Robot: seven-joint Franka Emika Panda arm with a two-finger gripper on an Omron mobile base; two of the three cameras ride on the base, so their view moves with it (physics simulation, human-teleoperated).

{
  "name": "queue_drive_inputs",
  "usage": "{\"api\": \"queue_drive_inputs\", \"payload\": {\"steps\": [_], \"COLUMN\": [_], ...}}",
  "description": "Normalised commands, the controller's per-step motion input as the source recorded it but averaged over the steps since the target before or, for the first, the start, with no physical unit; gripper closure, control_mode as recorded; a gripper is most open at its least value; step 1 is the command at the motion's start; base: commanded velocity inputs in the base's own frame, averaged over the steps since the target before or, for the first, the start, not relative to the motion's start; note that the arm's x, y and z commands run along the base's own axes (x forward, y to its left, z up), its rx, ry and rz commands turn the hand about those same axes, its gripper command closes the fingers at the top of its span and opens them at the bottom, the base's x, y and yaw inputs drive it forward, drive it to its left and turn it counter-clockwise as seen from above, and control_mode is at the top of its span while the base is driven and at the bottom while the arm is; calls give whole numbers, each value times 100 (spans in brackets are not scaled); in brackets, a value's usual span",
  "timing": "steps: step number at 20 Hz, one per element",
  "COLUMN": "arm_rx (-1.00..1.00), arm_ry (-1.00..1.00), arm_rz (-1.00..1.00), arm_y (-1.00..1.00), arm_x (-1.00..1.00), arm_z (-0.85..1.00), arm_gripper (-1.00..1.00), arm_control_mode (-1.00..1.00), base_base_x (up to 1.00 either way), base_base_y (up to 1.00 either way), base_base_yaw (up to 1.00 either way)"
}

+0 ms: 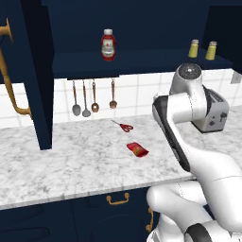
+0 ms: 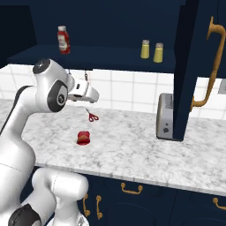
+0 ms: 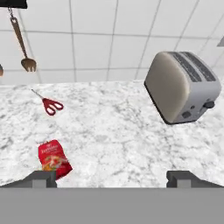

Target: Put the shaker and condiment bottle from the counter next to their counterparts in the cabinet.

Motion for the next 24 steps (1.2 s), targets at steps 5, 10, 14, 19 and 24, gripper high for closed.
{"api": "queue_drive_inputs", "payload": {"steps": [5, 10, 14, 19, 24], "arm_rx": [22, 4, 0, 0, -7], "arm_ry": [50, 28, 0, 0, 0], "arm_rz": [29, 20, 2, 0, 0], "arm_y": [34, 33, 57, 46, -6], "arm_x": [25, 28, 0, 0, 0], "arm_z": [-38, -34, -64, -74, -45], "arm_gripper": [-100, -100, -100, -100, -100], "arm_control_mode": [-100, -100, -100, -100, -100], "base_base_x": [0, 0, 0, 0, 0], "base_base_y": [0, 0, 0, 0, 0], "base_base_yaw": [0, 0, 0, 0, 0]}}
